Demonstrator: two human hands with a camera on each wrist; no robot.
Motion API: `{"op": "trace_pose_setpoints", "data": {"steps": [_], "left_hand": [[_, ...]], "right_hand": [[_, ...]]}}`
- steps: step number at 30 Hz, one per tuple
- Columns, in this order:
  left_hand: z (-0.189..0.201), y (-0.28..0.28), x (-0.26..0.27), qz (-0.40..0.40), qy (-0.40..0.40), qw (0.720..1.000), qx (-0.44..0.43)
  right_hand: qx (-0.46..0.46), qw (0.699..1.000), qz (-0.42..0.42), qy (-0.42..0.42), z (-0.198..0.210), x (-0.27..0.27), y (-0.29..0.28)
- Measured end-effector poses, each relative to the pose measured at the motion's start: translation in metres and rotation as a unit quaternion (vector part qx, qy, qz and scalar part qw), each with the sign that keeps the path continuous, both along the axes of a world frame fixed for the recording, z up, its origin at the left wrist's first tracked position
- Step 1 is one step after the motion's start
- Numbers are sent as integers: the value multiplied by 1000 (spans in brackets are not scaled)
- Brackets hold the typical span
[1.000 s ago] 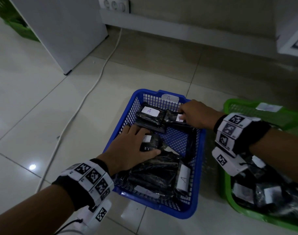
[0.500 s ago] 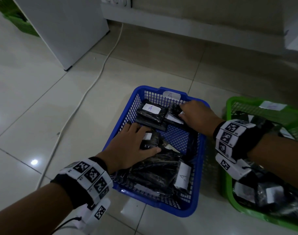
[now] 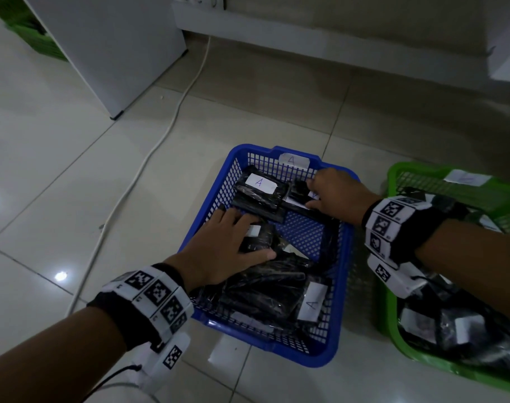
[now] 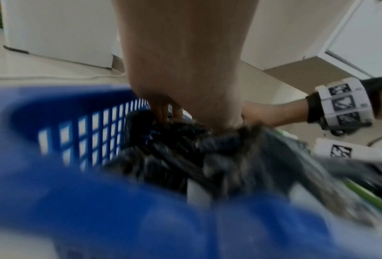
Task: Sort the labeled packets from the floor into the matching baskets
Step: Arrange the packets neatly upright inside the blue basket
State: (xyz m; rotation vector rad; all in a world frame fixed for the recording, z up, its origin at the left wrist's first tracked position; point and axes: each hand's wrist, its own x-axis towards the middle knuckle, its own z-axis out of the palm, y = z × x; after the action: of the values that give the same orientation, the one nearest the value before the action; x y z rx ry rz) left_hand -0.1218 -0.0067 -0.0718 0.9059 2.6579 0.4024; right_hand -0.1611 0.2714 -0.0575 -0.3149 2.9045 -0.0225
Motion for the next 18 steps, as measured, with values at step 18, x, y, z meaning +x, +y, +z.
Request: {"op": "trace_pose_setpoints", "data": {"steps": [18], "left_hand": [[38,24,-22,224,-155,919,287]], "right_hand": [[-416,886,-133,-153,33,36,-38]]}}
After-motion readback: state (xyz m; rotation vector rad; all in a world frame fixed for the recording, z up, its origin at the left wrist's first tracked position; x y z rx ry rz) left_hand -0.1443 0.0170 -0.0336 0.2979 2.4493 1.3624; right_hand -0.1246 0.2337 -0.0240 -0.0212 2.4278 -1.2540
